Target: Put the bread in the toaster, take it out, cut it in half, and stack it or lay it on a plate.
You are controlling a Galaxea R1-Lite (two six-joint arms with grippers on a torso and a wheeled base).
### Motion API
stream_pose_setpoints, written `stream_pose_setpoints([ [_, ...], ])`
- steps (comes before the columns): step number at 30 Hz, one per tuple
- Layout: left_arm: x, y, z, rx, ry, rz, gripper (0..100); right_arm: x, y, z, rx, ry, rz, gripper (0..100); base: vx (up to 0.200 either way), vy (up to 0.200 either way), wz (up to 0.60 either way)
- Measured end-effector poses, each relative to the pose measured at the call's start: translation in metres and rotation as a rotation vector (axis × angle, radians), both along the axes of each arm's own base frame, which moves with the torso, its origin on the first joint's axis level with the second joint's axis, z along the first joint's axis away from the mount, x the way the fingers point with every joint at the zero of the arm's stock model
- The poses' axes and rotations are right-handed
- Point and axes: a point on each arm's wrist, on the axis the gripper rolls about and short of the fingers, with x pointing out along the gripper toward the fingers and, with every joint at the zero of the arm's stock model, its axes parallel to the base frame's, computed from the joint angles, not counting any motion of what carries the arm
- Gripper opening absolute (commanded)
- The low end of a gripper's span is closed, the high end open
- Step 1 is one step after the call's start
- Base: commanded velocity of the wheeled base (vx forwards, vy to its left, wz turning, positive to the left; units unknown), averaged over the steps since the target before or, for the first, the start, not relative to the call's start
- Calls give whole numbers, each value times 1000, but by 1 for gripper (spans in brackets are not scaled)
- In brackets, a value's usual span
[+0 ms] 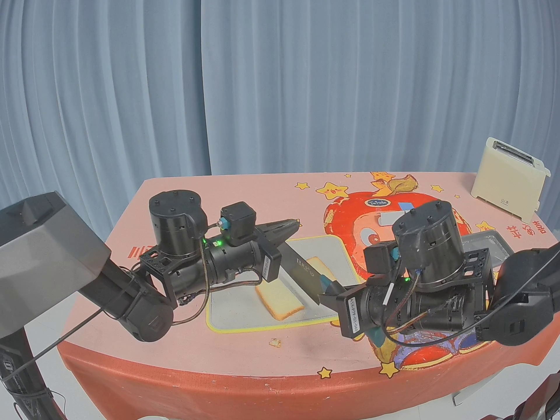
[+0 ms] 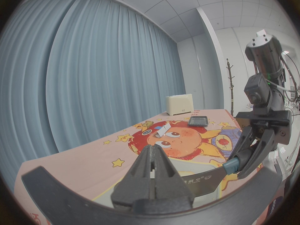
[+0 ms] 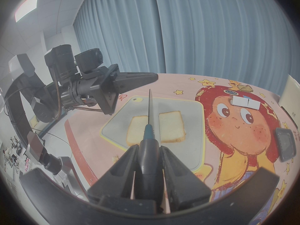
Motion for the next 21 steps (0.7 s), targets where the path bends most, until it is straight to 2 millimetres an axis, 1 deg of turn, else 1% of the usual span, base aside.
stream_pose_setpoints([
  [7, -8, 12, 14, -20, -34, 30, 0, -4, -7, 10, 23, -19, -5, 0, 0, 0, 0],
  [13, -22, 28, 22, -52, -85, 90, 0, -6, -13, 17, 41, -32, -16, 0, 0, 0, 0],
  [16, -31, 42, 22, -60, -101, 123, 0, -7, -18, 18, 44, -33, -26, 0, 0, 0, 0],
  [21, -49, 71, 25, -58, -104, 197, 0, -8, -30, 22, 55, -38, -47, 0, 0, 0, 0],
])
